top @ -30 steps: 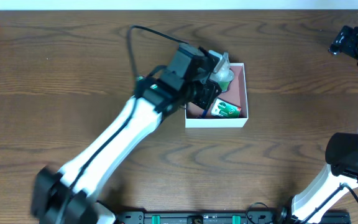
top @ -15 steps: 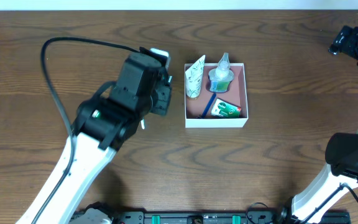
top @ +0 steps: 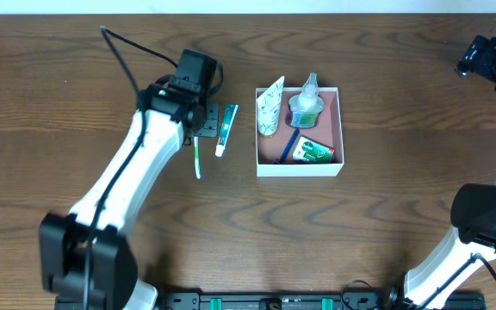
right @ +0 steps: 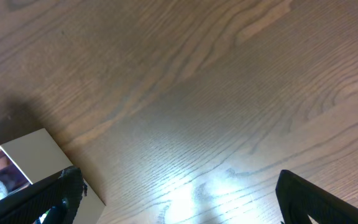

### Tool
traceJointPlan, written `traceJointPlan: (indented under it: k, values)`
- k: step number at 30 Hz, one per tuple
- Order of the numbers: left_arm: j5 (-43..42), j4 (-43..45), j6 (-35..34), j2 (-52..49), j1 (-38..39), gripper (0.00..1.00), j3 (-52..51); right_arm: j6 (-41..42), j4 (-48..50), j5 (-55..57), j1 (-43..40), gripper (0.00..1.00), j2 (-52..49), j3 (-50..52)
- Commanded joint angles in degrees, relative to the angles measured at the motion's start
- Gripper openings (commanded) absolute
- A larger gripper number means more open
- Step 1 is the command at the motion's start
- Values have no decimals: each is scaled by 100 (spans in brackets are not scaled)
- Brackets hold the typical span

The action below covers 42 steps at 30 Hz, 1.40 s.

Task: Pack container
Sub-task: 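Release the razor into the box and withdraw the left gripper, then lower the left gripper onto the Colgate toothpaste tube and grasp it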

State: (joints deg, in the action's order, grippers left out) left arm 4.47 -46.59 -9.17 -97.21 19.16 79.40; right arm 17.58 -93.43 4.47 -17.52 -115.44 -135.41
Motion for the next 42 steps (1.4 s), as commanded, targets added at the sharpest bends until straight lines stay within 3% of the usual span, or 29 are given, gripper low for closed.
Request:
traceJointPlan:
  k: [1, 17, 42]
  values:
    - [-339, 140, 96, -363, -11, 39, 22, 81, -4, 0, -11, 99, 131, -55]
    - [-673, 610, 208, -1405, -13, 39, 22, 81, -4, 0, -11, 99, 131, -55]
    - [-876, 966, 293, -1451, -11, 39, -173, 81, -4, 0, -11, 99, 131, -55]
